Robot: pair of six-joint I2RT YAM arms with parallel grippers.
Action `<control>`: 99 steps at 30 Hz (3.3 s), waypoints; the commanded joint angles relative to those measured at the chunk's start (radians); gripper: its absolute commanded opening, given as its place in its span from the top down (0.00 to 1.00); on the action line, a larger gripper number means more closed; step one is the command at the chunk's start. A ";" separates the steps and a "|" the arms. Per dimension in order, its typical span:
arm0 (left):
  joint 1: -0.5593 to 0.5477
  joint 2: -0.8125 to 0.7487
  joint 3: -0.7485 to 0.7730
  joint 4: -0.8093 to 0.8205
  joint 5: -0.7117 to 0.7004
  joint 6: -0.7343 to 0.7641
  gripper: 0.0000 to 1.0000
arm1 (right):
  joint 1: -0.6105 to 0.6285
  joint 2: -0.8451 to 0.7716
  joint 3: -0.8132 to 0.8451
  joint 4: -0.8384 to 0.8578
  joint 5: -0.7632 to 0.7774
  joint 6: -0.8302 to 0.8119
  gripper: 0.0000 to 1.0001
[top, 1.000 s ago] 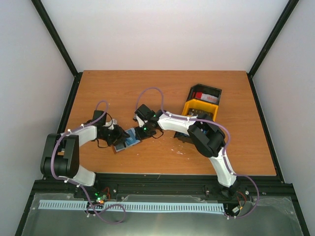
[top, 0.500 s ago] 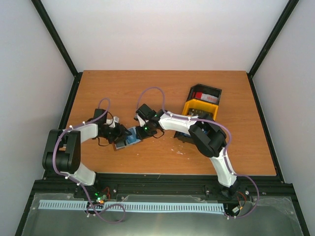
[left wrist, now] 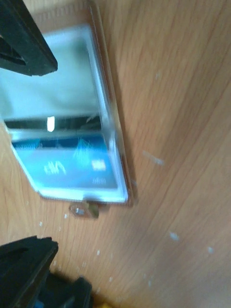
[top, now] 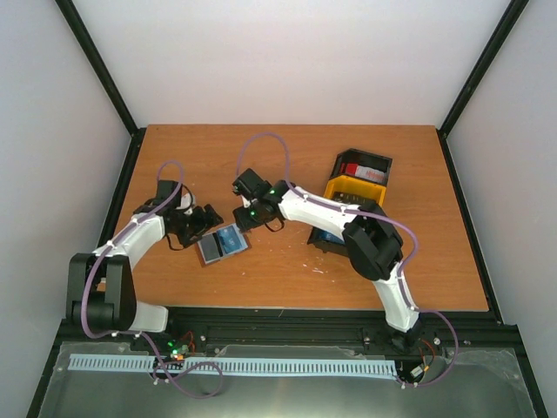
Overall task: Put the credit cards into the card holder
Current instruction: Close the card holder at the center of the board.
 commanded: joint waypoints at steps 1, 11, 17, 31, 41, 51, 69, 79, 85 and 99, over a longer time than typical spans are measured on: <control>0.032 -0.026 -0.013 -0.087 -0.161 -0.089 0.03 | 0.036 0.085 0.095 -0.087 0.087 -0.067 0.39; 0.072 -0.038 -0.135 -0.009 -0.122 -0.140 0.00 | 0.077 0.234 0.247 -0.201 0.162 -0.096 0.38; 0.072 0.013 -0.166 0.074 -0.023 -0.109 0.00 | 0.076 0.254 0.251 -0.193 0.250 -0.090 0.43; 0.074 0.049 -0.158 0.158 0.087 -0.093 0.00 | 0.075 0.231 0.240 -0.195 0.472 -0.049 0.63; 0.073 0.077 -0.173 0.243 0.142 -0.089 0.00 | 0.024 0.244 0.197 -0.170 0.367 -0.026 0.78; 0.073 0.109 -0.185 0.314 0.214 -0.034 0.01 | -0.010 0.252 0.155 -0.160 0.201 -0.039 0.85; 0.073 0.032 -0.149 0.371 0.446 -0.057 0.04 | -0.028 0.255 0.126 -0.154 0.093 -0.022 0.85; 0.072 0.094 -0.210 0.557 0.591 -0.140 0.05 | -0.035 0.237 0.091 -0.128 0.071 -0.014 0.85; 0.070 0.126 -0.191 0.639 0.643 -0.171 0.05 | -0.043 0.231 0.076 -0.113 0.057 -0.010 0.85; -0.016 0.231 -0.112 0.683 0.630 -0.214 0.08 | -0.082 0.144 -0.022 -0.001 -0.005 0.023 0.84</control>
